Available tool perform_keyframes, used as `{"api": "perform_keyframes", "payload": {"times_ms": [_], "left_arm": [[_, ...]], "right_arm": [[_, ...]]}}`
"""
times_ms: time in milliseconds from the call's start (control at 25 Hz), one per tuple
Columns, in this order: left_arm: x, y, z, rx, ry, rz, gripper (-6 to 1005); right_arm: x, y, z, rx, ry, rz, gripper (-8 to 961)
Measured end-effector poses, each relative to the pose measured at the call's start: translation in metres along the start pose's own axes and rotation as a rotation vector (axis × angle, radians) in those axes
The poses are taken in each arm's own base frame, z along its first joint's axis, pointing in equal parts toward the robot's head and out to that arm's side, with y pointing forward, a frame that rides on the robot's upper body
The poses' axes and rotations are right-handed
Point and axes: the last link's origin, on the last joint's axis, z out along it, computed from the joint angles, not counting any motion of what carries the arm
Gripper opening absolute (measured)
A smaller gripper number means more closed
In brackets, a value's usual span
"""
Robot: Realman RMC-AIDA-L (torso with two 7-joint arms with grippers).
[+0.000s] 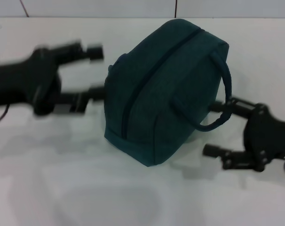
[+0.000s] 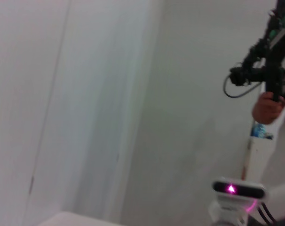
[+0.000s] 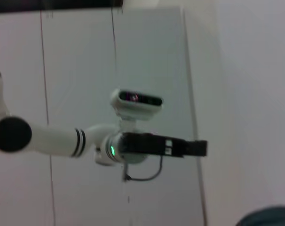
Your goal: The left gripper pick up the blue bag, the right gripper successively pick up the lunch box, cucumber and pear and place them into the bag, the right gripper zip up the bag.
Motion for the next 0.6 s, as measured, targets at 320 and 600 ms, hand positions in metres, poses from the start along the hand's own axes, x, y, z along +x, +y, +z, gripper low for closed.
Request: {"api": "perform_keyframes", "payload": {"times_ms": [320,600], "left_arm": [[-0.052,0.027,-0.012,-0.024,-0.094,-0.058,880],[-0.067,0.035,-0.018,-0.006,-0.074,-0.071,882]], "right_arm": [[0.018,0.005,0.016,-0.039,0.086,0.018,865],[0.023,0.003,0.023,-0.04,0.116,0.017,865]]}}
